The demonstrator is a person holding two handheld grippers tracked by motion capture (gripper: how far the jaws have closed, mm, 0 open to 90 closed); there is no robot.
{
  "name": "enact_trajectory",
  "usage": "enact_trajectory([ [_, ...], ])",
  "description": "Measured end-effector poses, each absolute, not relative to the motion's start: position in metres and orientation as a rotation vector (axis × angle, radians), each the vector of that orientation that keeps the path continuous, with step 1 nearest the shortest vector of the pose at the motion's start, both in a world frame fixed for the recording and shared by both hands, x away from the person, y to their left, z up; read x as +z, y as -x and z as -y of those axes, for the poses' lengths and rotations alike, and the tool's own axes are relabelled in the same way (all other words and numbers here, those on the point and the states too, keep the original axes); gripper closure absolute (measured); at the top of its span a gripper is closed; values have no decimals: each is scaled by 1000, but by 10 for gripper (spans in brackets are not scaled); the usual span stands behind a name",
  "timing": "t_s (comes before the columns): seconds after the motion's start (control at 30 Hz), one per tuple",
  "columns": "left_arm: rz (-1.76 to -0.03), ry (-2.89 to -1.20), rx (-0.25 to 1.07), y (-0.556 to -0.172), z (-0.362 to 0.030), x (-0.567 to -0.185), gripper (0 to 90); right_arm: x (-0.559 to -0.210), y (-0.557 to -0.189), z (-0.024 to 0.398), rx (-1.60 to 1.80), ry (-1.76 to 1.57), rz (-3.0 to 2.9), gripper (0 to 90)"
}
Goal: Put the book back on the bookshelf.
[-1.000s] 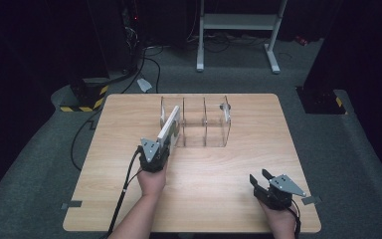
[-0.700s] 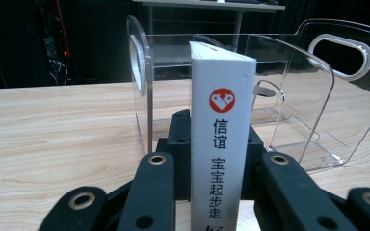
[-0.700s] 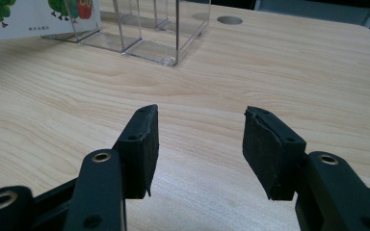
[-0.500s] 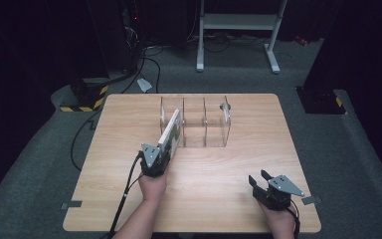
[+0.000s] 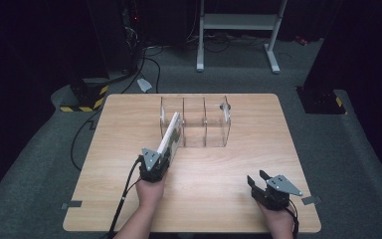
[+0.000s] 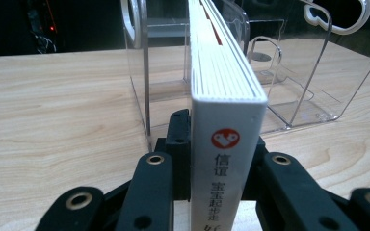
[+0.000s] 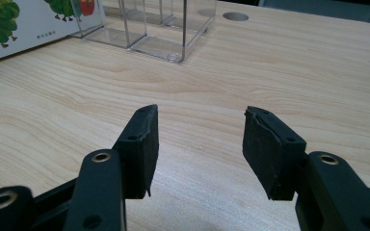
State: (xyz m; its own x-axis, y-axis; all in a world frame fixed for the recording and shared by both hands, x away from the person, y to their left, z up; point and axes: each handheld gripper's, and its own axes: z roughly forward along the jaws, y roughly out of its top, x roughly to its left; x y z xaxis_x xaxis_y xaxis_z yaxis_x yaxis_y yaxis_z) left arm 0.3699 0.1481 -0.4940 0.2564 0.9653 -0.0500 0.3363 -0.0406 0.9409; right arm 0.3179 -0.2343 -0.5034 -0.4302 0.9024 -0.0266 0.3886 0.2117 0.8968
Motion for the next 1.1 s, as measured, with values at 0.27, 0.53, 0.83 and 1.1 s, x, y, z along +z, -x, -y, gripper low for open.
enact_trajectory([
  [0.27, -1254, -1601, 804, -368, -150, -492, 730, -504, -318, 235, 1177, -1197, -1925, 470],
  [0.53, -1258, -1610, 798, -367, -151, -487, 685, -503, -317, 233, 1179, -1193, -1924, 470],
  [0.83, -1241, -1610, 813, -367, -150, -479, 670, -503, -317, 233, 1178, -1189, -1924, 470],
  [1.1, -1278, -1612, 826, -370, -146, -472, 750, -501, -316, 232, 1181, -1180, -1923, 469],
])
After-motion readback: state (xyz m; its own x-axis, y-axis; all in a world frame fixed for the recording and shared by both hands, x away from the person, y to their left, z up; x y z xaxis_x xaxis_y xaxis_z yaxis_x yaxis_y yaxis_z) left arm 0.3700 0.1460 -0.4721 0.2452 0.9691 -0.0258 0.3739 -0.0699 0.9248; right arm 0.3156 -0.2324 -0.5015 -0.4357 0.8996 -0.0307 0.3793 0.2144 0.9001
